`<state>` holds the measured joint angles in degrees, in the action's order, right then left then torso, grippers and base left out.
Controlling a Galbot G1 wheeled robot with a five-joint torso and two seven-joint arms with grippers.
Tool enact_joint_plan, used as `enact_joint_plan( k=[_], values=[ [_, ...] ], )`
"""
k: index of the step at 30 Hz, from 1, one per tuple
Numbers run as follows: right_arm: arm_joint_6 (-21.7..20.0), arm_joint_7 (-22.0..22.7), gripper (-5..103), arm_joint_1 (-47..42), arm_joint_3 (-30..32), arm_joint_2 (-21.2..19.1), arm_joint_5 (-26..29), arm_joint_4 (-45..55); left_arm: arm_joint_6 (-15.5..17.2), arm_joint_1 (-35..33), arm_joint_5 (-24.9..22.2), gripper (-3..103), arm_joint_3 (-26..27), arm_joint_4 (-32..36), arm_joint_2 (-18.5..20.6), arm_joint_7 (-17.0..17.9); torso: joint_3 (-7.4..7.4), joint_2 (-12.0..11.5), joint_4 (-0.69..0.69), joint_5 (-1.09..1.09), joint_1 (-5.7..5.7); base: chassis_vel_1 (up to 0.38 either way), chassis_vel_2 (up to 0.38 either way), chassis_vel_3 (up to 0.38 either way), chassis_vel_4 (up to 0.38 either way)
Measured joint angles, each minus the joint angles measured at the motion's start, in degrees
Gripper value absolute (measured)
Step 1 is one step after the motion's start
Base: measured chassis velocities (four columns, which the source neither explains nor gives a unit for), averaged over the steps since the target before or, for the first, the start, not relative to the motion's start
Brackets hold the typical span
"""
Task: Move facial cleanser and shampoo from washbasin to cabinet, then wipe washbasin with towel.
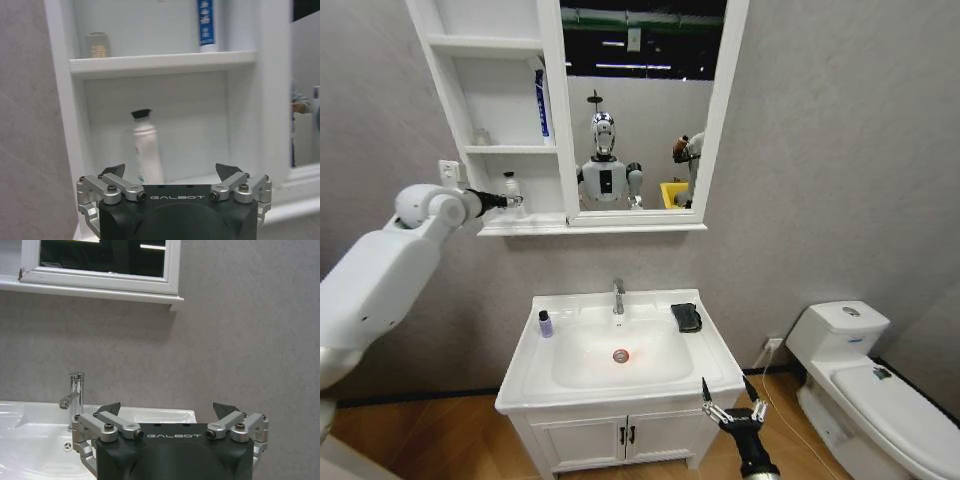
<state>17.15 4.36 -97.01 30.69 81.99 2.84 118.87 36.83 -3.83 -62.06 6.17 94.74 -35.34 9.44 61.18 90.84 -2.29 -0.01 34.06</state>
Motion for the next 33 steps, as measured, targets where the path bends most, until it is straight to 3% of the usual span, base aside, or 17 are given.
enact_joint_plan(
  k=[3,4,5,7,8,9,11,12,14,16,19,20,23,29,33],
  values=[
    [-0.7,0.42,100,0.62,-0.55,0.07,-0.14,0.02,-3.42,-10.73,1.08,100,6.62,8.63,3.01,-2.06,0.0,0.0,0.01,-0.02,-0.01,0.0,0.0,0.0,0.0],
    [-0.9,0.55,100,0.83,-0.72,0.11,-0.2,0.06,-6.55,-16.31,2.31,100,10.01,12.75,3.97,-2.8,0.0,0.0,0.05,-0.02,0.0,0.0,0.0,0.0,0.0],
    [-0.9,0.55,100,0.83,-0.72,0.11,-0.2,0.06,-6.55,-16.31,2.31,100,10.01,12.75,3.97,-2.8,0.0,0.0,0.05,-0.02,0.0,0.0,0.0,0.0,0.0],
    [-1.03,0.65,100,0.83,-0.74,0.2,-0.23,0.45,-13.53,-25.93,4.31,100,13.54,17.83,4.37,-2.72,-0.01,0.01,0.01,0.03,-0.02,0.0,0.0,0.0,0.0],
    [-1.03,0.65,100,0.83,-0.74,0.2,-0.23,0.45,-13.53,-25.93,4.31,100,13.54,17.83,4.37,-2.72,-0.01,0.01,0.01,0.03,-0.02,0.0,0.0,0.0,0.0],
    [-1.02,0.69,100,0.46,-0.44,0.2,-0.16,0.79,-15.4,-30.29,5.8,100,14.95,19.5,3.79,-1.67,0.0,0.0,0.01,-0.01,-0.01,0.0,0.0,0.0,0.0],
    [-0.86,0.94,100,-0.18,0.35,0.16,0.41,1.04,-19.19,-37.16,10.45,100,15.65,20.54,0.86,0.49,0.0,0.01,-0.02,0.04,-0.01,0.0,0.0,0.0,0.0],
    [-0.86,0.94,100,-0.18,0.35,0.16,0.41,1.04,-19.19,-37.16,10.45,100,15.65,20.54,0.86,0.49,0.0,0.01,-0.02,0.04,-0.01,0.0,0.0,0.0,0.0],
    [-0.81,1.26,100,-0.18,0.83,0.02,1.12,1.09,-22.09,-43.62,16.54,101,15.64,20.0,-3.39,1.67,0.0,0.0,-0.03,0.02,0.01,0.0,0.0,0.0,0.0],
    [-0.83,1.3,100,-0.08,0.94,-0.05,1.42,1.16,-23.07,-46.2,18.96,101,15.57,19.36,-5.07,1.32,0.0,0.0,-0.02,0.02,0.0,0.0,0.0,0.0,0.0],
    [-1.12,1.41,100,0.15,1.33,-0.33,2.0,1.37,-25.99,-52.76,27.52,98,14.64,15.29,-11.32,-0.62,0.01,0.0,0.02,0.0,0.0,0.0,0.0,0.0,0.0],
    [-1.12,1.41,100,0.15,1.33,-0.33,2.0,1.37,-25.99,-52.76,27.52,98,14.64,15.29,-11.32,-0.62,0.01,0.0,0.02,0.0,0.0,0.0,0.0,0.0,0.0],
    [-1.55,1.45,100,0.34,1.52,-0.69,2.42,1.68,-27.69,-54.06,32.56,98,13.03,8.31,-17.14,-1.4,0.01,0.0,0.0,0.01,0.0,0.0,0.0,0.0,0.0],
    [-1.86,1.47,100,0.68,1.43,-0.85,2.54,1.76,-27.65,-51.62,33.68,98,11.37,0.8,-21.0,-1.43,0.01,-0.01,-0.03,0.01,0.01,0.0,0.0,0.0,0.0],
    [-2.22,1.47,100,1.48,0.95,-1.27,2.66,1.57,-27.72,-49.5,35.29,98,11.2,-5.14,-23.02,-2.04,0.01,-0.01,0.04,0.03,0.01,0.0,0.0,0.0,0.0]
  ],
)
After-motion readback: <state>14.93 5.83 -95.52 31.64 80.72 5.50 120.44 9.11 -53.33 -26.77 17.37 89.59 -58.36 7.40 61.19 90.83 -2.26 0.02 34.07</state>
